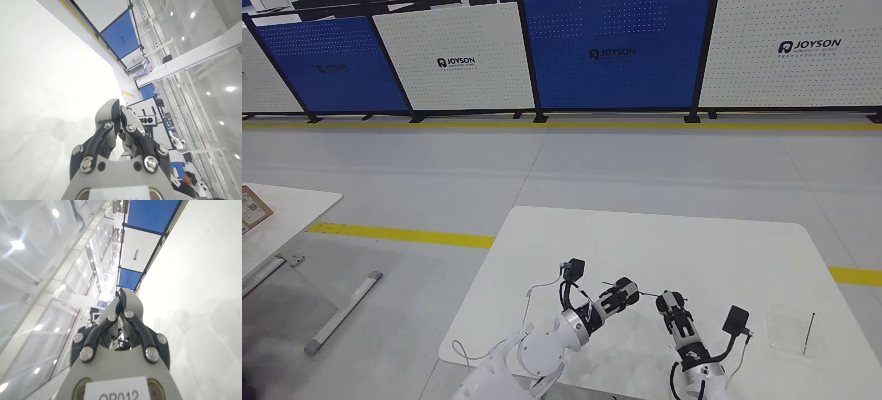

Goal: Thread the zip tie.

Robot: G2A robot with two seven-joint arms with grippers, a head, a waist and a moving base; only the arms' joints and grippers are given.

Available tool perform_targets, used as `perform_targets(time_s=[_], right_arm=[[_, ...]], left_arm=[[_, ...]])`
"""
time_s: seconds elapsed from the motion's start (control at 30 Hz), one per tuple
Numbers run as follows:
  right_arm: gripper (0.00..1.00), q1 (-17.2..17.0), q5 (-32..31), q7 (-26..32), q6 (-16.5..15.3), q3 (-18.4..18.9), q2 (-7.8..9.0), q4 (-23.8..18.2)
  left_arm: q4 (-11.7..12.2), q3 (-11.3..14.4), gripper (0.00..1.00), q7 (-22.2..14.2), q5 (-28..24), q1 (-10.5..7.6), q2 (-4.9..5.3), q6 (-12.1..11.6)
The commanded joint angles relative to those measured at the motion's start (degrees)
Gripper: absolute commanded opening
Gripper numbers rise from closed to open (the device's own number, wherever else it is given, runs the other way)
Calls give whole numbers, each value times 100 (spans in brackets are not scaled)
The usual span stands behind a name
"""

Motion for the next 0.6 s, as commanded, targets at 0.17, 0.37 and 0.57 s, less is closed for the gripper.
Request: perform_targets(time_s=[0.17,0.37,0.57], right_arm=[[0,10,-36,29,23,-9,-11,7],[0,32,-64,47,50,-29,-25,28],[0,47,-85,62,63,-41,-36,44]], left_arm=[[3,20,0,-36,34,11,0,-27],[1,37,0,-67,35,8,-2,-64],[-26,32,0,-101,34,31,3,-105]])
